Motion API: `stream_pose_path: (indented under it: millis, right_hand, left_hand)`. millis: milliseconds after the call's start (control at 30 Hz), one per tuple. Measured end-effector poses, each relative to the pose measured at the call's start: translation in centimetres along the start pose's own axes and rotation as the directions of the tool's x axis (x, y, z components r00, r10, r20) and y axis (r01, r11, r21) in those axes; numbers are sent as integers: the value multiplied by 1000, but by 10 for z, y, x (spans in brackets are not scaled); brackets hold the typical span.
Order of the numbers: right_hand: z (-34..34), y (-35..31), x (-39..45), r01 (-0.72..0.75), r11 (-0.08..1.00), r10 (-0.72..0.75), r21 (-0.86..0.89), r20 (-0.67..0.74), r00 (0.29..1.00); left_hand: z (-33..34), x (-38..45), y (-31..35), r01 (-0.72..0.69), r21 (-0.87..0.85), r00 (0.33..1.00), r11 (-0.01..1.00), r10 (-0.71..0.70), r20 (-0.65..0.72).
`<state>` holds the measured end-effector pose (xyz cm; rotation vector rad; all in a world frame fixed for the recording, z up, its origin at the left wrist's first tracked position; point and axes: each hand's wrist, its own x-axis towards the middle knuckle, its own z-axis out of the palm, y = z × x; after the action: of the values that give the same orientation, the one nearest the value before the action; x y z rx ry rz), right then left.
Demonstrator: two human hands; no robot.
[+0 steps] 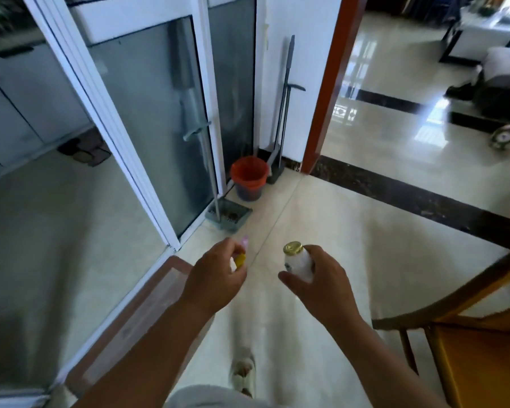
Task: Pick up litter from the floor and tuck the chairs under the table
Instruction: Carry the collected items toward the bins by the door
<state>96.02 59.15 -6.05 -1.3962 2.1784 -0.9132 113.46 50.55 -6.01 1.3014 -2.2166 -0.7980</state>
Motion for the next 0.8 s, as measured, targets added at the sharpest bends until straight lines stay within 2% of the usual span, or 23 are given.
stream_pose_path:
  millis: [300,433,633,800]
  right_hand:
    - [10,5,208,-16,999,15,-29,-40,999]
    - [23,22,321,-15,999,14,-45,-35,999]
    - [42,37,500,-42,999,44,-32,61,997]
    - [62,39,621,-54,997,61,-57,131,990]
  left_hand:
    - [2,235,-21,2,-21,994,1000,0,107]
    - [20,339,-37,54,-25,990,998,-50,132]
    - [45,495,-64,180,-33,974,983,-173,144]
    - [58,601,-89,211,-31,968,977,-205,148]
